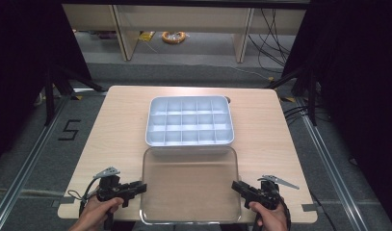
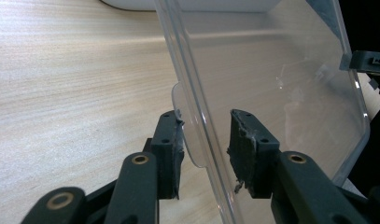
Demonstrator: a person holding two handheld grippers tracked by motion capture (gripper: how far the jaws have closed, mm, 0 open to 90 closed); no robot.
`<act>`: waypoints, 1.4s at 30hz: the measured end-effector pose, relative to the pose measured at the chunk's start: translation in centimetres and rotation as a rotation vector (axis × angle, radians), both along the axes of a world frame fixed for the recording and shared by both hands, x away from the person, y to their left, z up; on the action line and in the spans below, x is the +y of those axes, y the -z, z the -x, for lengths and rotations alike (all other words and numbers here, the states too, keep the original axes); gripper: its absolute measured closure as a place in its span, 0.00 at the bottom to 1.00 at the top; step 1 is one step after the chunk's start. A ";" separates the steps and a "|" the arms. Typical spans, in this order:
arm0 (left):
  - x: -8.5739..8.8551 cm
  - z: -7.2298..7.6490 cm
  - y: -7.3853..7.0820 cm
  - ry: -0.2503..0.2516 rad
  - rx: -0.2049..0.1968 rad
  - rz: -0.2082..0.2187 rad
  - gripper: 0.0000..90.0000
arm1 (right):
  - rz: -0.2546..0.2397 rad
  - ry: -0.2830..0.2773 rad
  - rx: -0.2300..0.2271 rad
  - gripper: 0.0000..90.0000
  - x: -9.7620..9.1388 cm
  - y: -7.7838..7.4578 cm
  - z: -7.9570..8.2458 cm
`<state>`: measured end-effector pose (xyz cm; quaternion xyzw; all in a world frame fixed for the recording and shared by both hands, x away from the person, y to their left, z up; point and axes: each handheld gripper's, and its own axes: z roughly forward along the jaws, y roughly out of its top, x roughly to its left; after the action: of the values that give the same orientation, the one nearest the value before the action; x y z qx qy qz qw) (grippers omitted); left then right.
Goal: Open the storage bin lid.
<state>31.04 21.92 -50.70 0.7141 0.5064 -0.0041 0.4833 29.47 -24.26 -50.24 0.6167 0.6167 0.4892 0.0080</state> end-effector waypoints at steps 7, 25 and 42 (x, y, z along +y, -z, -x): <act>0.0 -0.1 0.2 0.009 0.016 -0.009 0.69 | 0.005 -0.003 0.003 0.69 0.2 0.3 -0.1; 0.0 -0.5 0.9 0.011 0.065 -0.011 0.67 | 0.083 -0.022 -0.001 0.66 0.4 1.0 -0.6; -0.2 -0.8 1.0 0.009 0.080 -0.021 0.66 | 0.125 -0.031 0.002 0.63 0.6 1.0 -0.9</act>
<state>31.83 21.72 -51.68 0.7205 0.5222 -0.0294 0.4553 30.39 -23.69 -51.22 0.6060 0.6556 0.4489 0.0383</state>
